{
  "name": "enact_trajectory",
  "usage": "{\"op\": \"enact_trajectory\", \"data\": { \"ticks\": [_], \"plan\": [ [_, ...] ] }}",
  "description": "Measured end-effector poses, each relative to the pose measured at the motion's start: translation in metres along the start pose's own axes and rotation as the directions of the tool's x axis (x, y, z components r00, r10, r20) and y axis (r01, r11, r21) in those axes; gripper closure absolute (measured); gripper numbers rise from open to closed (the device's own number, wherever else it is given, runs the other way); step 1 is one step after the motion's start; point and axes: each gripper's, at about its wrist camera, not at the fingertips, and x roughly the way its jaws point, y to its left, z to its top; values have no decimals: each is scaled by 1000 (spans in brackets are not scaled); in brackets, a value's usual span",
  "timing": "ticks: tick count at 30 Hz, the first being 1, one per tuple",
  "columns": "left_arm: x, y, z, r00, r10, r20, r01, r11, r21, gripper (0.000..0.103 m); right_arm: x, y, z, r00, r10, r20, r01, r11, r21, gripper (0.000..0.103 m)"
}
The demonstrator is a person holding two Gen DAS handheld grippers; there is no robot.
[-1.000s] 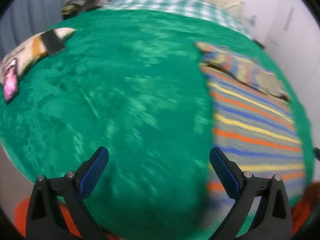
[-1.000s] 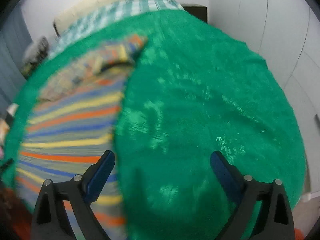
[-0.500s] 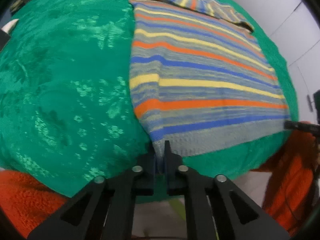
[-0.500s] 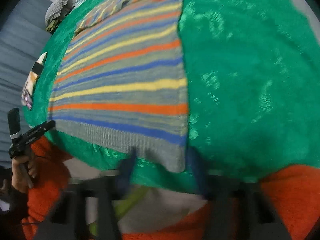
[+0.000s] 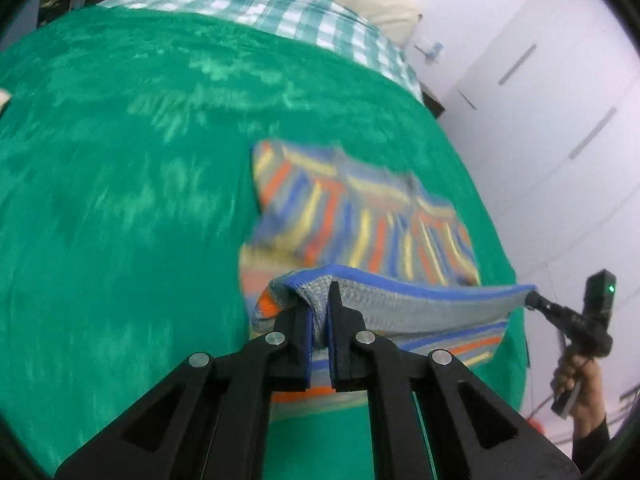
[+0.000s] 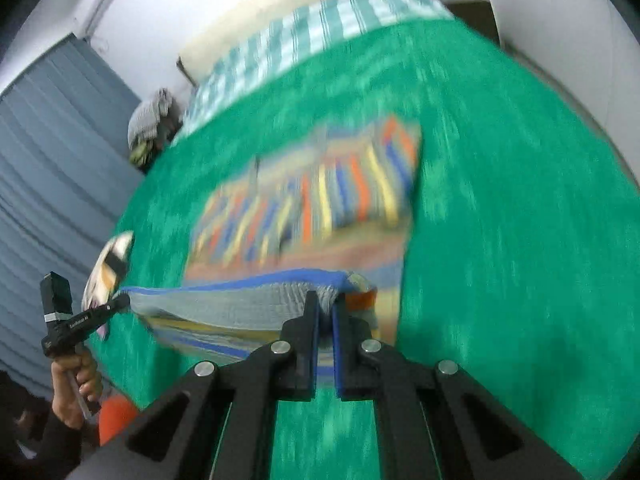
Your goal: Fold small clothes
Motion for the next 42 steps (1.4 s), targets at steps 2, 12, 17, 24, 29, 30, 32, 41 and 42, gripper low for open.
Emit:
{"op": "enact_trajectory", "data": {
  "ticks": [2,12,17,24,29,30,32,41,42],
  "plan": [
    [33,1,34,999,33,-10,-33,999,6,99,23,-5,35,1000,-16,11,16,1000,2,97],
    [142,16,118,982,187,-16,-187,980,-68,25,160,-60,122,991,-84,105,62,977,205,62],
    [113,26,100,984,171,44,-168,984,-55,23,137,-54,105,981,-98,167,75,988,137,54],
    [86,-32,-16,982,186,-23,-169,933,318,16,110,36,23,999,41,16,-32,930,-366,52],
    [83,-10,-72,933,345,-98,-299,899,320,22,120,9,-51,964,-219,-151,149,916,-373,56],
    [64,-9,-76,941,333,-67,-302,910,283,21,105,7,-56,961,-244,-128,187,918,-349,54],
    [22,-9,-86,952,307,3,-299,927,225,9,74,9,-68,966,-248,-68,214,923,-319,51],
    [-38,-42,-135,949,284,135,-310,920,242,4,14,17,-154,946,-301,120,322,914,-246,29],
    [-32,-42,-137,949,289,127,-311,921,234,4,14,14,-161,943,-310,122,330,919,-217,29]
  ]
}}
